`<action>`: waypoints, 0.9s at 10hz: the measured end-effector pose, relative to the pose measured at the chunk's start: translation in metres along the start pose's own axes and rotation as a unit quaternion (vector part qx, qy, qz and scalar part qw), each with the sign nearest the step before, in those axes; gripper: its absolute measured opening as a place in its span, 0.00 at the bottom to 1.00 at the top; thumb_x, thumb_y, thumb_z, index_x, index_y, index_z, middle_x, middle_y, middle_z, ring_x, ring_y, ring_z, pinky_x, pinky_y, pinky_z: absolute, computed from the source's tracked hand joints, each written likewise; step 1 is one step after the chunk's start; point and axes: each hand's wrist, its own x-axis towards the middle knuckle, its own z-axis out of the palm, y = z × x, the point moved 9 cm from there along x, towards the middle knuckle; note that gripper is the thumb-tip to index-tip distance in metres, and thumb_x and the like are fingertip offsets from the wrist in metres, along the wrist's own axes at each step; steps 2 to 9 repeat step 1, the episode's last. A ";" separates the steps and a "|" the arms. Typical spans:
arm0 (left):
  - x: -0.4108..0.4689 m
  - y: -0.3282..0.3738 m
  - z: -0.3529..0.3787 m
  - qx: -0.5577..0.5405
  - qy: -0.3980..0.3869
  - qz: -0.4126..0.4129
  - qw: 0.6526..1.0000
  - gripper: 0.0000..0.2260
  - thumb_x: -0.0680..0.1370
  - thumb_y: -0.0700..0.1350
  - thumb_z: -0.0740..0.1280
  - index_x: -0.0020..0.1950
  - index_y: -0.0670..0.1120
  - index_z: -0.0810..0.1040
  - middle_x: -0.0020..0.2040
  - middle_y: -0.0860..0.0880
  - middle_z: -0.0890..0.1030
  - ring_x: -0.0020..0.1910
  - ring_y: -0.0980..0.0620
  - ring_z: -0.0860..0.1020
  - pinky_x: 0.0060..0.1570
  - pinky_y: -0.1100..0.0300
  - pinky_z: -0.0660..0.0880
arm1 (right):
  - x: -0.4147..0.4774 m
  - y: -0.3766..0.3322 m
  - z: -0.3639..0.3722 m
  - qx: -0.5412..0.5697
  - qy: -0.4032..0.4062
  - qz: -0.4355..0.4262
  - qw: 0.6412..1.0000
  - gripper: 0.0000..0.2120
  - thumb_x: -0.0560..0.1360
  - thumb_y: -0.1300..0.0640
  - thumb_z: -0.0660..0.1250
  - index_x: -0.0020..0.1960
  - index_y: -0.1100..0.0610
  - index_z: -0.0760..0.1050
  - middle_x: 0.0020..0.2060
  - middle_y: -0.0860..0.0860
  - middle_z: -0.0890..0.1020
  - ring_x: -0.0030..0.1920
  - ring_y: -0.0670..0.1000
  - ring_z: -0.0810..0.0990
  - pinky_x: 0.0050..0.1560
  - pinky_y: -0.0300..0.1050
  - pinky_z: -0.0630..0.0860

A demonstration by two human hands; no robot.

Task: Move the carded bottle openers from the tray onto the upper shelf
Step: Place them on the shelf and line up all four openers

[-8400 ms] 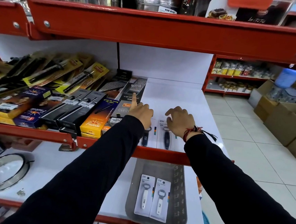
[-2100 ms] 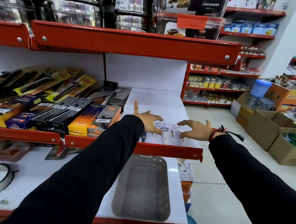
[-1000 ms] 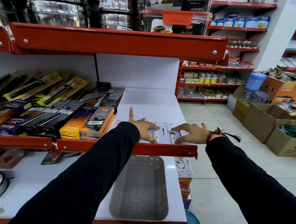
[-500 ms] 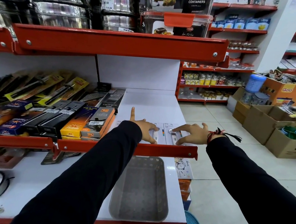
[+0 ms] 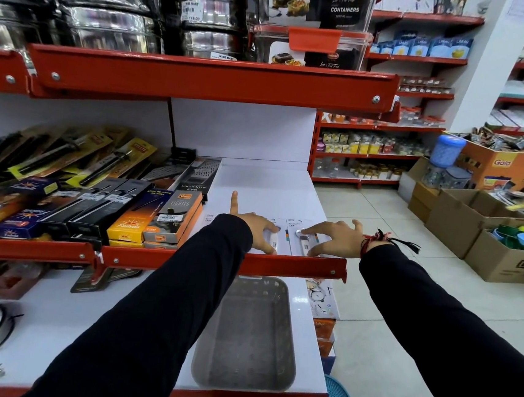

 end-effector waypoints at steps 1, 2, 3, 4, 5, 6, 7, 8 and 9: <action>-0.004 0.001 0.001 0.007 0.011 -0.001 1.000 0.32 0.77 0.70 0.56 0.79 0.62 0.58 0.77 0.51 0.70 0.82 0.48 0.56 0.69 0.28 0.27 | -0.002 -0.005 -0.004 0.008 0.034 -0.007 0.999 0.25 0.71 0.37 0.65 0.68 0.33 0.69 0.74 0.41 0.68 0.75 0.54 0.63 0.73 0.68 0.39; -0.004 0.001 0.001 0.007 0.011 -0.001 1.000 0.32 0.77 0.70 0.56 0.79 0.62 0.58 0.77 0.51 0.70 0.82 0.48 0.56 0.69 0.28 0.27 | -0.002 -0.005 -0.004 0.008 0.034 -0.007 0.999 0.25 0.71 0.37 0.65 0.68 0.33 0.69 0.74 0.41 0.68 0.75 0.54 0.63 0.73 0.68 0.39; -0.004 0.001 0.001 0.007 0.011 -0.001 1.000 0.32 0.77 0.70 0.56 0.79 0.62 0.58 0.77 0.51 0.70 0.82 0.48 0.56 0.69 0.28 0.27 | -0.002 -0.005 -0.004 0.008 0.034 -0.007 0.999 0.25 0.71 0.37 0.65 0.68 0.33 0.69 0.74 0.41 0.68 0.75 0.54 0.63 0.73 0.68 0.39; -0.004 0.001 0.001 0.007 0.011 -0.001 1.000 0.32 0.77 0.70 0.56 0.79 0.62 0.58 0.77 0.51 0.70 0.82 0.48 0.56 0.69 0.28 0.27 | -0.002 -0.005 -0.004 0.008 0.034 -0.007 0.999 0.25 0.71 0.37 0.65 0.68 0.33 0.69 0.74 0.41 0.68 0.75 0.54 0.63 0.73 0.68 0.39; -0.004 0.001 0.001 0.007 0.011 -0.001 1.000 0.32 0.77 0.70 0.56 0.79 0.62 0.58 0.77 0.51 0.70 0.82 0.48 0.56 0.69 0.28 0.27 | -0.002 -0.005 -0.004 0.008 0.034 -0.007 0.999 0.25 0.71 0.37 0.65 0.68 0.33 0.69 0.74 0.41 0.68 0.75 0.54 0.63 0.73 0.68 0.39; -0.004 0.001 0.001 0.007 0.011 -0.001 1.000 0.32 0.77 0.70 0.56 0.79 0.62 0.58 0.77 0.51 0.70 0.82 0.48 0.56 0.69 0.28 0.27 | -0.002 -0.005 -0.004 0.008 0.034 -0.007 0.999 0.25 0.71 0.37 0.65 0.68 0.33 0.69 0.74 0.41 0.68 0.75 0.54 0.63 0.73 0.68 0.39; -0.004 0.001 0.001 0.007 0.011 -0.001 1.000 0.32 0.77 0.70 0.56 0.79 0.62 0.58 0.77 0.51 0.70 0.82 0.48 0.56 0.69 0.28 0.27 | -0.002 -0.005 -0.004 0.008 0.034 -0.007 0.999 0.25 0.71 0.37 0.65 0.68 0.33 0.69 0.74 0.41 0.68 0.75 0.54 0.63 0.73 0.68 0.39; -0.004 0.001 0.001 0.007 0.011 -0.001 1.000 0.32 0.77 0.70 0.56 0.79 0.62 0.58 0.77 0.51 0.70 0.82 0.48 0.56 0.69 0.28 0.27 | -0.002 -0.005 -0.004 0.008 0.034 -0.007 0.999 0.25 0.71 0.37 0.65 0.68 0.33 0.69 0.74 0.41 0.68 0.75 0.54 0.63 0.73 0.68 0.39; -0.004 0.001 0.001 0.007 0.011 -0.001 1.000 0.32 0.77 0.70 0.56 0.79 0.62 0.58 0.77 0.51 0.70 0.82 0.48 0.56 0.69 0.28 0.27 | -0.002 -0.005 -0.004 0.008 0.034 -0.007 0.999 0.25 0.71 0.37 0.65 0.68 0.33 0.69 0.74 0.41 0.68 0.75 0.54 0.63 0.73 0.68 0.39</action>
